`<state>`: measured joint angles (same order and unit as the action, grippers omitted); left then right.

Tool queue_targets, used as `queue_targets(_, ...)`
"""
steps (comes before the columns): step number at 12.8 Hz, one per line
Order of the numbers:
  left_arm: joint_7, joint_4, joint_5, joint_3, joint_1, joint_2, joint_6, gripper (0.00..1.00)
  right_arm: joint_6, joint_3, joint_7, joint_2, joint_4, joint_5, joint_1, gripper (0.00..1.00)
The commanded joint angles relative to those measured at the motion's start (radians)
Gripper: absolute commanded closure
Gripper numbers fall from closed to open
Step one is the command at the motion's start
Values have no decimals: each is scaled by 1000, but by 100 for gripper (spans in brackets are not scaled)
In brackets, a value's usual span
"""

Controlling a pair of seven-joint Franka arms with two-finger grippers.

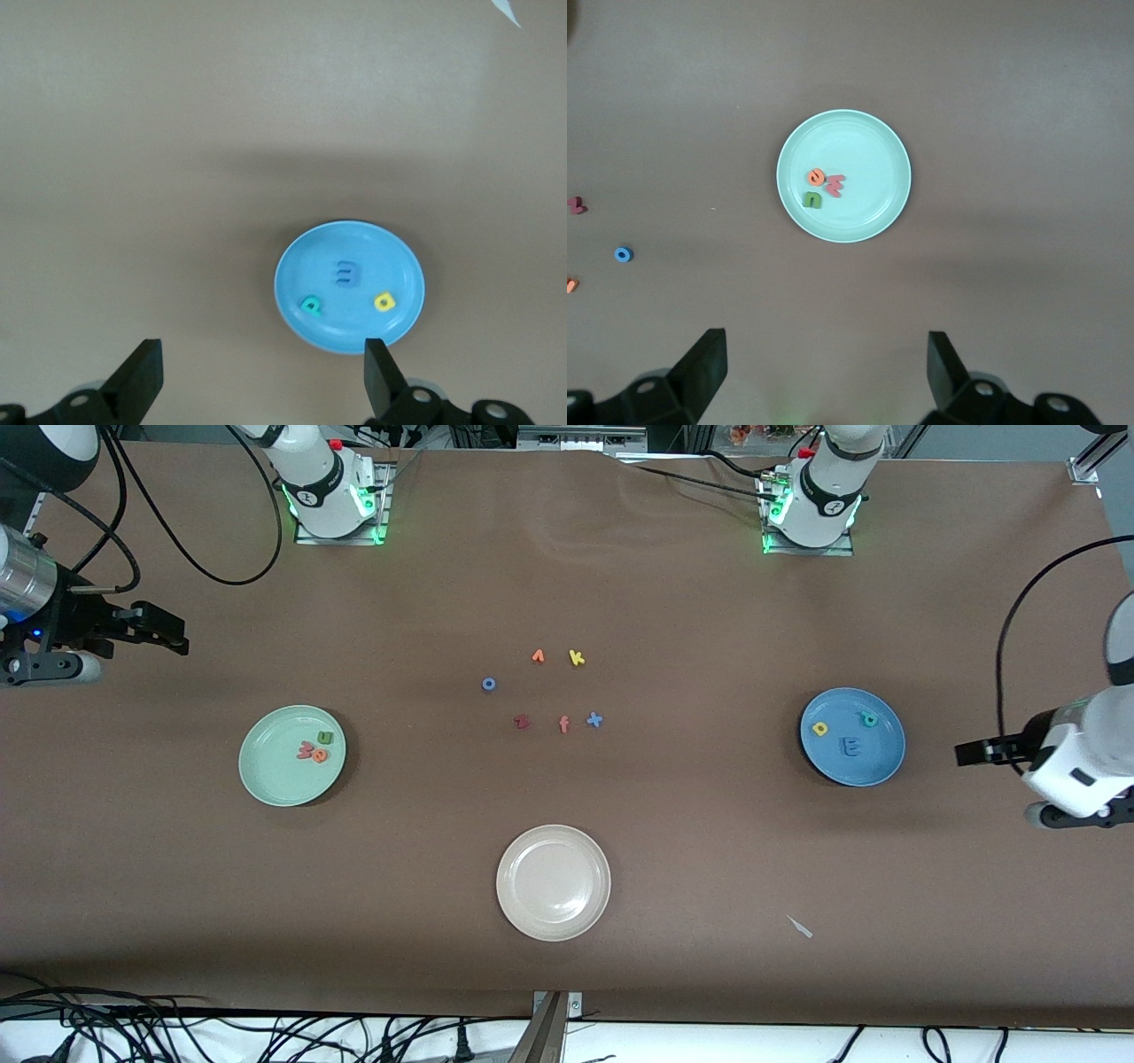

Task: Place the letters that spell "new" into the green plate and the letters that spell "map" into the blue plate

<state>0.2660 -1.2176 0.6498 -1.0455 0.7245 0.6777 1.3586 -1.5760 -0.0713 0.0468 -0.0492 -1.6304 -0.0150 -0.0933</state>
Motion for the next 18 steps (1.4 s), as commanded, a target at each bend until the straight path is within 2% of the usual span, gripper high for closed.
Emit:
queue_targets(1,-118,182,-126,132,-112,10,-93,0,5,7,-7,-14,29,3,9,0)
queue_targets(3,-157,260,-247,295,-212,-16,-133,0,7,7,-7,-14,29,3,9,0)
queue_targets(5,-197,263,-373,471,-310,-68,-133,0,7,7,-7,-14,29,3,9,0)
queue_targets(8,-234,251,-623,857,-529,-144,-122,1,7,7,-7,-14,29,3,9,0)
queue_targets(9,-240,248,-672,949,-587,-159,-110,2,7,7,-7,-14,29,3,9,0)
queue_targets(10,-240,219,-689,970,-608,-177,-72,3,8,7,-7,-14,29,3,9,0)
queue_targets(11,-240,146,-690,970,-611,-216,-14,3,7,7,-7,-14,29,3,9,0)
queue_targets(14,-246,-180,-674,967,-611,-372,285,2,8,7,-7,-14,29,3,9,0)
queue_targets(15,-270,-225,-674,967,-609,-388,336,1,8,7,-7,-14,29,3,9,0)
queue_targets(18,-330,-227,-676,967,-606,-380,332,0,8,7,-7,-14,27,3,9,0)
